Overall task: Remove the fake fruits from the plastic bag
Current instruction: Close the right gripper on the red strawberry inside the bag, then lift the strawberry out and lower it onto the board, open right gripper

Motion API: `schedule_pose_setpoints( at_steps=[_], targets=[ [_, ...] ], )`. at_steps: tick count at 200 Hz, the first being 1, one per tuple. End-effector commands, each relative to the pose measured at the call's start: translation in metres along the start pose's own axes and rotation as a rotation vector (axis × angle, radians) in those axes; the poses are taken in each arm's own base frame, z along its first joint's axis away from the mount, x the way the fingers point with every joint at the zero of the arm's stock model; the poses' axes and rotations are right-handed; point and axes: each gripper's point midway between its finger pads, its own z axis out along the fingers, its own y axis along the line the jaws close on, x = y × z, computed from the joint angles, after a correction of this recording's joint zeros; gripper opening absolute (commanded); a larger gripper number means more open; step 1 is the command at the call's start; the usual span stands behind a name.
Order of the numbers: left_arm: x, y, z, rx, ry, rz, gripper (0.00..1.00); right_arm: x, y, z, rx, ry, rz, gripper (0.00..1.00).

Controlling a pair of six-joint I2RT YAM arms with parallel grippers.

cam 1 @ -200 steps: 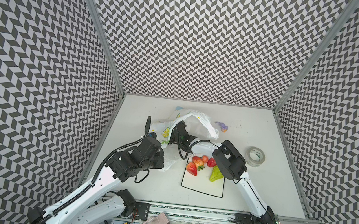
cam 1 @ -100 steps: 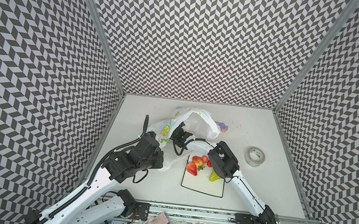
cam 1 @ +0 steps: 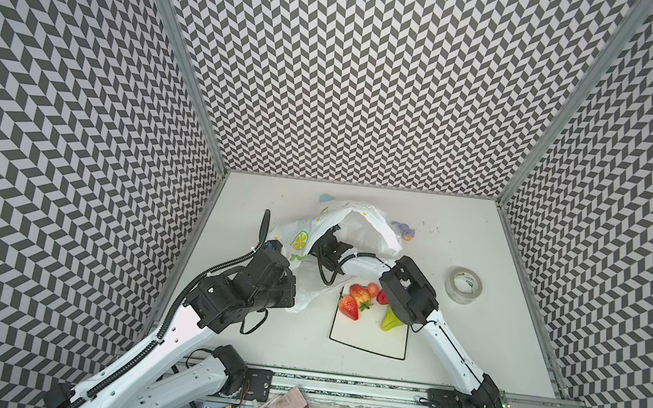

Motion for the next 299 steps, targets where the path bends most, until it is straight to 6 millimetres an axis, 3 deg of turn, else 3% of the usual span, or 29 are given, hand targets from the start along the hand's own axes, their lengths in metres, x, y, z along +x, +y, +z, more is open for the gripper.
schedule_pose_setpoints(
  at_steps=[1, 80, 112, 180, 237, 271, 299],
  targets=[
    [-0.007, 0.002, -0.004, -0.011, -0.040, -0.007, 0.00, 0.008, 0.047, -0.026, -0.109, 0.044, -0.081, 0.35],
    [-0.012, 0.003, 0.002, 0.002, -0.092, -0.026, 0.00, 0.025, 0.033, -0.105, -0.096, 0.215, -0.467, 0.35],
    [-0.020, -0.001, -0.001, 0.014, -0.123, -0.036, 0.00, 0.020, 0.023, -0.146, -0.067, 0.273, -0.580, 0.35],
    [-0.023, -0.002, -0.001, 0.016, -0.141, -0.039, 0.00, 0.017, 0.036, -0.229, -0.067, 0.378, -0.913, 0.37],
    [-0.027, -0.004, 0.000, 0.026, -0.156, -0.038, 0.00, 0.019, 0.025, -0.299, -0.035, 0.414, -1.069, 0.39],
    [-0.026, -0.005, 0.002, 0.028, -0.155, -0.044, 0.00, 0.016, 0.007, -0.344, 0.033, 0.414, -1.117, 0.40],
    [-0.028, -0.006, 0.004, 0.033, -0.160, -0.039, 0.00, 0.004, -0.034, -0.371, 0.145, 0.402, -1.136, 0.41]
  ],
)
